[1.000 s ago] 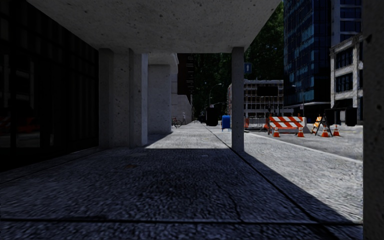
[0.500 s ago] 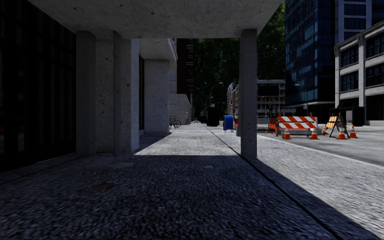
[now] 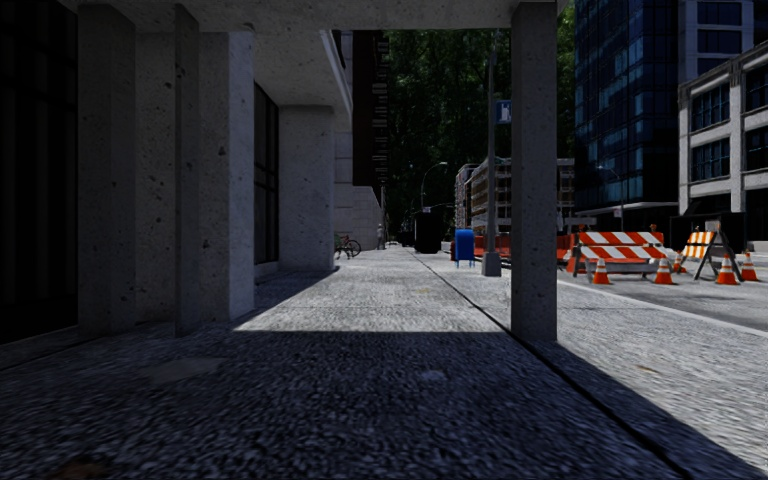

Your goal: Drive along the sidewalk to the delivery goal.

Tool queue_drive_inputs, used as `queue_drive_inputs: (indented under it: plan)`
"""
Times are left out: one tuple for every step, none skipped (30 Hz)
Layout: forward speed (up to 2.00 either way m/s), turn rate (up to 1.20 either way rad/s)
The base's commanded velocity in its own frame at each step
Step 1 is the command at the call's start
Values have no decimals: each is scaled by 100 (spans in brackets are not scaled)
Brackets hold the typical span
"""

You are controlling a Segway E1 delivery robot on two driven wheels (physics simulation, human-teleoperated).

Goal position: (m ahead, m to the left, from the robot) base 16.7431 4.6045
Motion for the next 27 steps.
queue_drive_inputs:
  plan:
    - [200,0]
    - [200,0]
    - [200,0]
    - [200,0]
    - [200,0]
    - [200,0]
    - [200,0]
    - [200,0]
    - [200,0]
    - [200,0]
    - [200,0]
    - [200,0]
    - [200,0]
    - [200,0]
    - [200,0]
    - [200,0]
    - [200,0]
    - [200,0]
    - [200,0]
    - [200,0]
    - [200,0]
    - [200,0]
    - [200,0]
    - [200,0]
    - [200,0]
    - [200,0]
    - [200,0]
